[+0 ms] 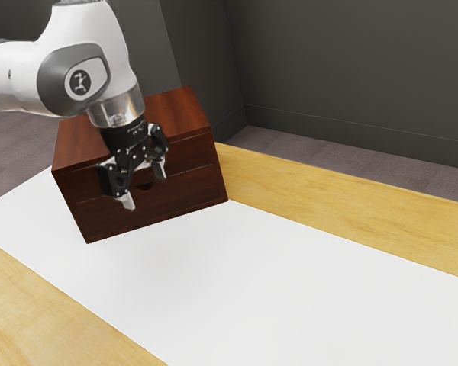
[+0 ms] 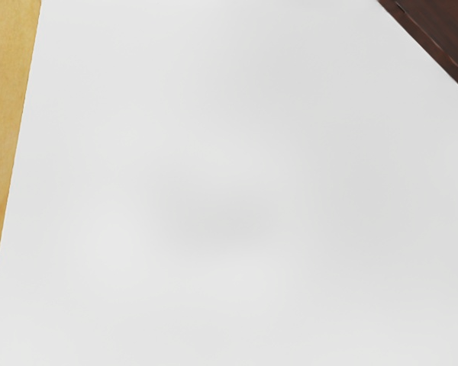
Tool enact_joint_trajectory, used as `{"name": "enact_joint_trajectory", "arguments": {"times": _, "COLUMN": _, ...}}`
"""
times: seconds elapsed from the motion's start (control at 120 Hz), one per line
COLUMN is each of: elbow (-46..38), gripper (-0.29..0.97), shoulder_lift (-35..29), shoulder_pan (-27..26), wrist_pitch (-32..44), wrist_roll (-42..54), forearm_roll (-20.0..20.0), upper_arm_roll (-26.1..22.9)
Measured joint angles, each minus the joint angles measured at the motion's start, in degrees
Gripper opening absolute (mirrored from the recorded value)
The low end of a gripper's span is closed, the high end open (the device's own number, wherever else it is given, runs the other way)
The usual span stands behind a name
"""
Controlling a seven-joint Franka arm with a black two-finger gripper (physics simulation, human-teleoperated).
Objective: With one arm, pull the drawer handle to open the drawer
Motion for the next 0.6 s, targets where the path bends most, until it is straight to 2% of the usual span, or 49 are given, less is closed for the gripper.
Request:
{"name": "enact_joint_trajectory", "arguments": {"times": 0.075, "elbow": 0.0, "gripper": 0.68, "shoulder_lift": 0.2, "shoulder_pan": -1.0, "wrist_pitch": 2.4, "wrist_roll": -0.4, "forearm_roll": -0.1, "upper_arm_roll": 4.6}}
{"name": "enact_joint_trajectory", "arguments": {"times": 0.275, "elbow": -2.2, "gripper": 0.68, "shoulder_lift": 0.4, "shoulder_pan": 8.5, "wrist_pitch": 8.5, "wrist_roll": -1.3, "forearm_roll": 0.0, "upper_arm_roll": 6.5}}
{"name": "enact_joint_trajectory", "arguments": {"times": 0.375, "elbow": -3.0, "gripper": 0.68, "shoulder_lift": 0.9, "shoulder_pan": 6.7, "wrist_pitch": 11.5, "wrist_roll": -1.7, "forearm_roll": 0.1, "upper_arm_roll": 8.4}}
{"name": "enact_joint_trajectory", "arguments": {"times": 0.525, "elbow": -2.7, "gripper": 0.68, "shoulder_lift": 2.3, "shoulder_pan": 0.2, "wrist_pitch": 15.1, "wrist_roll": -2.0, "forearm_roll": 0.0, "upper_arm_roll": 8.7}}
{"name": "enact_joint_trajectory", "arguments": {"times": 0.6, "elbow": -1.0, "gripper": 0.68, "shoulder_lift": 4.5, "shoulder_pan": -1.3, "wrist_pitch": 16.5, "wrist_roll": -2.2, "forearm_roll": -0.1, "upper_arm_roll": 9.1}}
